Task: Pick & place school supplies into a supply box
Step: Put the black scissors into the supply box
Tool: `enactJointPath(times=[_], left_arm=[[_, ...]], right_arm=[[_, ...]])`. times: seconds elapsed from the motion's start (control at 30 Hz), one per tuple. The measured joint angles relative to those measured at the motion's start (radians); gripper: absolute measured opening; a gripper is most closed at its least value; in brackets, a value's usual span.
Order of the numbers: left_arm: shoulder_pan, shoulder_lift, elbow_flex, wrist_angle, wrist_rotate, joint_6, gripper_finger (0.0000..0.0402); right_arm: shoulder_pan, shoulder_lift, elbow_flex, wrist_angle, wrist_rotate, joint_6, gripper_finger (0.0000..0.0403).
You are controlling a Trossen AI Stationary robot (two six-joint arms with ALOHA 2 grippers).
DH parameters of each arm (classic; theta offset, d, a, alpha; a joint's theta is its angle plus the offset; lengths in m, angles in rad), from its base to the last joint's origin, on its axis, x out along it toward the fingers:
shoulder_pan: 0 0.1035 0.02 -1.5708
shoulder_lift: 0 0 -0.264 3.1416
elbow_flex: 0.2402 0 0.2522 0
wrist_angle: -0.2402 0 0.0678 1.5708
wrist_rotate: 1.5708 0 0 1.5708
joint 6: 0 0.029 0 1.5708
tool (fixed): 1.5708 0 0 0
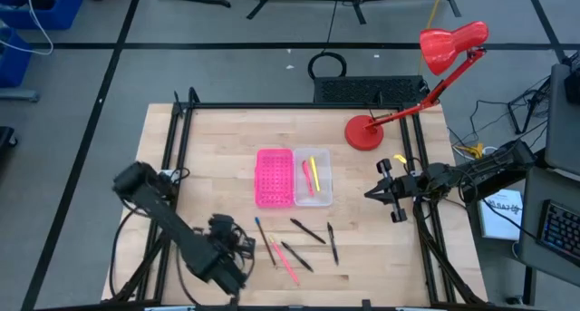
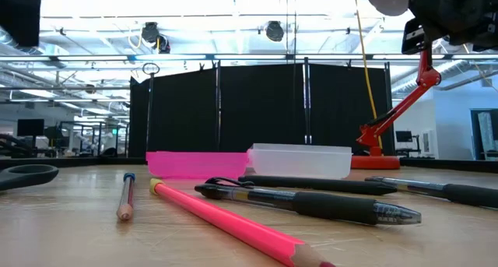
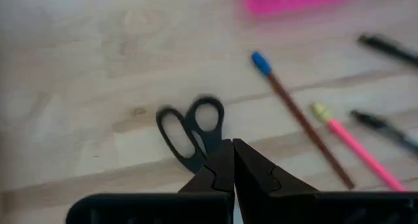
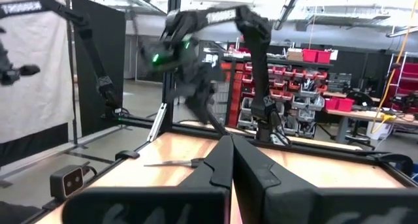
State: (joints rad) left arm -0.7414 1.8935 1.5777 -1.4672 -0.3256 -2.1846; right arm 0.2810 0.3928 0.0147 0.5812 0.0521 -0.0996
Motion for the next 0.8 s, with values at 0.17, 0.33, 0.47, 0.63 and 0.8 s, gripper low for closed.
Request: enactJointPath(times=[0.17,0.33,0.47,0.63,0.8], left_arm=[[0.007,0.053,0.003,0.034,-0.017,0.001,0.0005],[0.042,0.069,0.001,0.069,0.08,0.01,0.0023],[0.071,0.071,0.001,0.146,0.116,-0.056,0.0059],[0.092,0.07,0.001,0.185,0.148,-0.096,0.0114],[0.084,0.069,-0.018,0.141,0.151,-0.226,0.0156]], right_arm=[[0.0,0.0,-0.001,0.004,-0.001,0.002,0.0],[0.0,0.0,-0.001,0.006,-0.001,0.05,0.0],[0.0,0.0,-0.001,0.003,-0.002,0.062,0.0],[0.0,0.0,-0.001,-0.031,-0.002,0.012,0.0],[0.0,0.0,-0.001,-0.114,0.002,-0.028,0.0]])
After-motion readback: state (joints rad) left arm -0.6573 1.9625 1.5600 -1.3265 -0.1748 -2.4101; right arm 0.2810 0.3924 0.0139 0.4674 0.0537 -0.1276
